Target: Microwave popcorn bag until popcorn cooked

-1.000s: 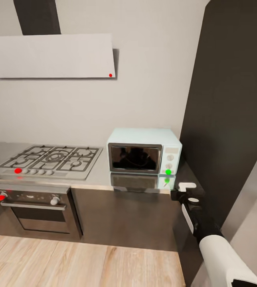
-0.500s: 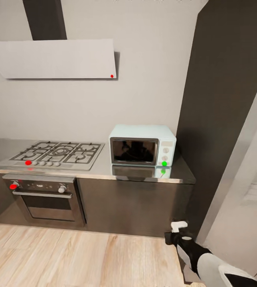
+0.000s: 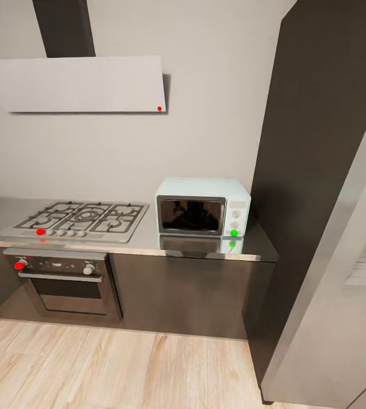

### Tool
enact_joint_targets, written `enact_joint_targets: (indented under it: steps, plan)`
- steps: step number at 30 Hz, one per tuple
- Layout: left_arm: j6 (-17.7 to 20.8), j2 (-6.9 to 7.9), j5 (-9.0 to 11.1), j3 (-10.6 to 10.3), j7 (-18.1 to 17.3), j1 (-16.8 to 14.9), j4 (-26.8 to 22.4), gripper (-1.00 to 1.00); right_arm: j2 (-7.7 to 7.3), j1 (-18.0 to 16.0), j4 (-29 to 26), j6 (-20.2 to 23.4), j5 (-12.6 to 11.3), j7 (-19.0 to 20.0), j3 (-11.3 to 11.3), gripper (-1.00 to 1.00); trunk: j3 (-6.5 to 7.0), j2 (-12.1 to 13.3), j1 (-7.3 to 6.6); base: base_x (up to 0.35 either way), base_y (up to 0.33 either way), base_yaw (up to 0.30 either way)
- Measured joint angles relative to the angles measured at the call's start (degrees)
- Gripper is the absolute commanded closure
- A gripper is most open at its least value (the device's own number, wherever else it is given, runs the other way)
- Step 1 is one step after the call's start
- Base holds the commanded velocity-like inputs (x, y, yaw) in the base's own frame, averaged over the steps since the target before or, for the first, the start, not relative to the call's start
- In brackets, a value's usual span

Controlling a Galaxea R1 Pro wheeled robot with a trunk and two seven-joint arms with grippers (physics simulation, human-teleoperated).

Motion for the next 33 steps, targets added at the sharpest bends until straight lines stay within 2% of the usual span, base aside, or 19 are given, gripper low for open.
enact_joint_targets:
  steps: [2, 6, 11, 12, 13, 26, 27, 30, 33]
  plan:
    - [0.03, 0.19, 2.2, 0.0, 0.0, 0.02, 0.0, -1.0, -0.02, 0.48, 0.0, 0.27, -0.01, 0.02, -0.01, 1.0, 0.0, 0.0, 0.0, 0.0, 0.0, 0.0]
    - [0.04, 0.32, 3.54, -0.01, -0.04, 0.04, 0.0, -1.0, 0.29, 0.7, 0.06, 0.53, -0.01, 0.03, -0.01, 1.0, 0.0, 0.0, 0.0, 0.0, 0.0, 0.0]
    - [0.05, 0.33, 3.66, -0.1, -0.08, 0.04, 0.0, -1.0, 0.35, 0.93, 0.07, 0.58, -0.02, 0.1, -0.02, 1.0, 0.0, 0.0, 0.0, 0.0, 0.0, 0.0]
    - [-0.03, 3.0, 3.01, -0.28, -0.08, 0.01, -0.71, -1.0, 0.85, 3.28, -0.59, 0.32, 0.6, -0.43, -0.07, 1.0, 0.0, 0.0, 0.0, 0.0, 0.0, 0.0]
    - [-0.03, 3.56, 2.98, -0.34, -0.09, 0.03, -0.73, -1.0, 0.89, 3.42, -0.62, 0.32, 0.61, -0.45, -0.1, 1.0, 0.0, 0.0, 0.0, 0.0, 0.0, 0.0]
    - [-0.04, 3.65, 3.02, -0.36, -0.06, 0.01, -0.75, -1.0, 0.87, 3.42, -0.61, 0.32, 0.61, -0.45, -0.1, 1.0, 0.0, 0.0, 0.0, 0.0, 0.0, 0.0]
    - [-0.04, 3.83, 3.14, -0.29, 0.01, 0.02, -0.7, -1.0, 0.85, 3.42, -0.62, 0.32, 0.61, -0.45, -0.1, 1.0, 0.0, 0.0, 0.0, 0.0, 0.0, 0.0]
    - [-0.02, 5.57, 3.26, -0.21, 0.02, 0.01, -0.71, -1.0, 0.87, 3.42, -0.62, 0.32, 0.6, -0.46, -0.1, 1.0, 0.0, 0.0, 0.0, 0.0, 0.0, 0.0]
    - [0.0, 6.45, 3.38, -0.1, 0.04, 0.02, -0.68, -1.0, 0.86, 3.42, -0.62, 0.32, 0.61, -0.45, -0.1, 1.0, 0.0, 0.0, 0.0, 0.0, 0.0, 0.0]
